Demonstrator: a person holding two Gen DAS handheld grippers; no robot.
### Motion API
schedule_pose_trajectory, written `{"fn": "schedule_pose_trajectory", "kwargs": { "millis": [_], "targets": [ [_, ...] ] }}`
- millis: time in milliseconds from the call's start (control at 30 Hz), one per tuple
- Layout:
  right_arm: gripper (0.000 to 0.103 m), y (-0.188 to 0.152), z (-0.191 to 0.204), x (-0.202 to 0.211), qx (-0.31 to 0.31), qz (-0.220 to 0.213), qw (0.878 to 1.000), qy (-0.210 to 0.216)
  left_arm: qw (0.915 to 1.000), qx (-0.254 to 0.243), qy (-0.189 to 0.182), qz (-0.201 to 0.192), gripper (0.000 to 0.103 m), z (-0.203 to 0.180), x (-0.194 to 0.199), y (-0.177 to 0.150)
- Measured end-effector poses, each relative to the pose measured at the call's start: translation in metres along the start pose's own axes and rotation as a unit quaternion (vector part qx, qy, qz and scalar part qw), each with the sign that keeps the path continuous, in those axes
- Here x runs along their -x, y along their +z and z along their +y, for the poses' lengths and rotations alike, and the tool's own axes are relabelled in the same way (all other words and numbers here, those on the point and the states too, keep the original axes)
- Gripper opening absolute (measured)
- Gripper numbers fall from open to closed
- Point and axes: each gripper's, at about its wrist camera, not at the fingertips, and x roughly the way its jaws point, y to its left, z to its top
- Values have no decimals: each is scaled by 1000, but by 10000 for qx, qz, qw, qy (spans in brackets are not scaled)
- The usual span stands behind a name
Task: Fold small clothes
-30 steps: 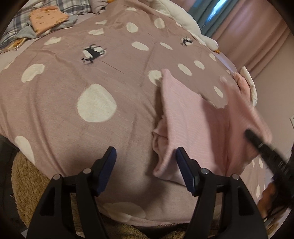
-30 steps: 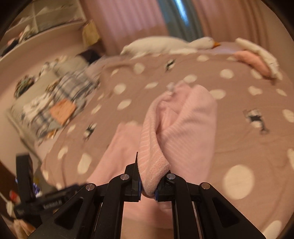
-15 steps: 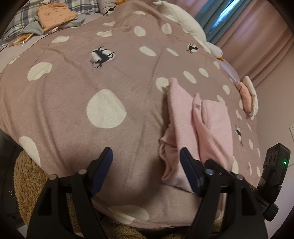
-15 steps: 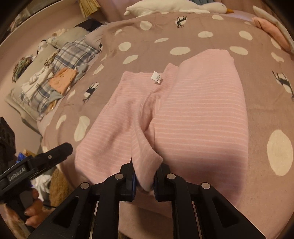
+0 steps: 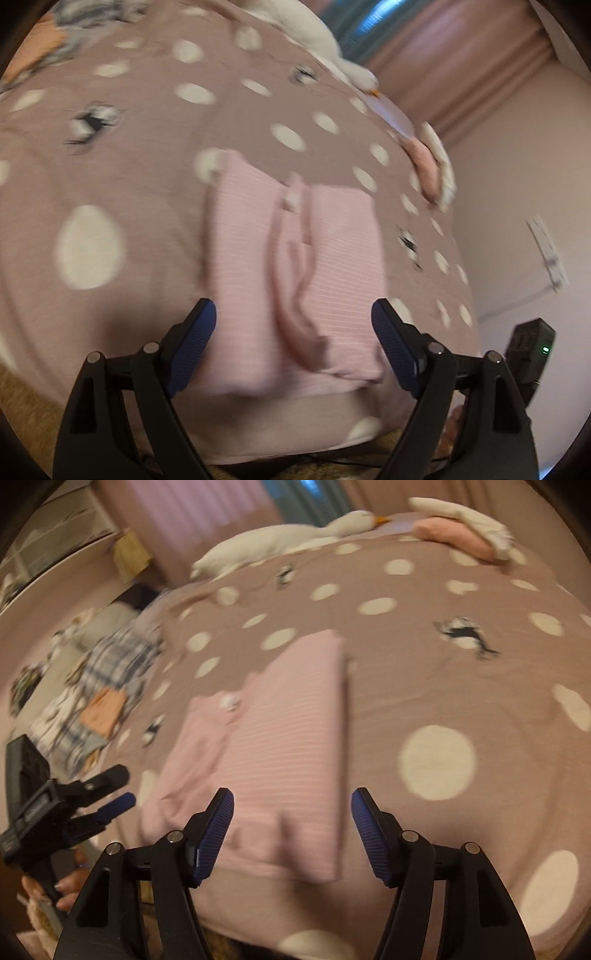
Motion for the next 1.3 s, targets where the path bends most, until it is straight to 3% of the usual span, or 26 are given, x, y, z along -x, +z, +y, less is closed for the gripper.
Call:
{"fn": "schedule_pose_trajectory", "kwargs": {
  "millis": [100,200,400,433,600,667,700,733,900,1033,1300],
  "targets": [
    [66,-1,-11,-1,-222,3,9997,-116,9992,-230,-93,309,86,-12,-27,8],
    [66,-4,-15,-1,-277,21,9994,-203,9975,-287,108,634,85,-11,-57,15],
    [66,-6,-23,1,-248,40,9991,-336,9964,-294,-5,796,81,-9,-83,25],
    [66,-6,-23,1,-269,47,9991,-330,9961,-309,-60,827,78,-10,-86,26],
    [66,-8,-29,0,-366,67,9988,-319,9944,-278,-145,1011,39,-8,-104,31],
    [66,-9,-29,-2,-371,94,9988,-309,9944,-340,-111,994,33,-8,-104,27],
    [66,-10,-30,-3,-378,122,9987,-314,9948,-378,-98,939,17,-9,-103,26],
    [66,-10,-31,-5,-390,162,9986,-329,9950,-439,-60,892,13,-11,-101,25],
    [66,-11,-30,-11,-404,254,9982,-375,9963,-618,380,465,12,-21,-72,27],
    [66,-11,-25,-11,-317,251,9986,-350,9964,-757,368,66,12,-23,-40,32],
    [66,-12,-11,-17,-61,333,9992,-219,9948,-607,820,2,13,11,-29,25]
  ]
}}
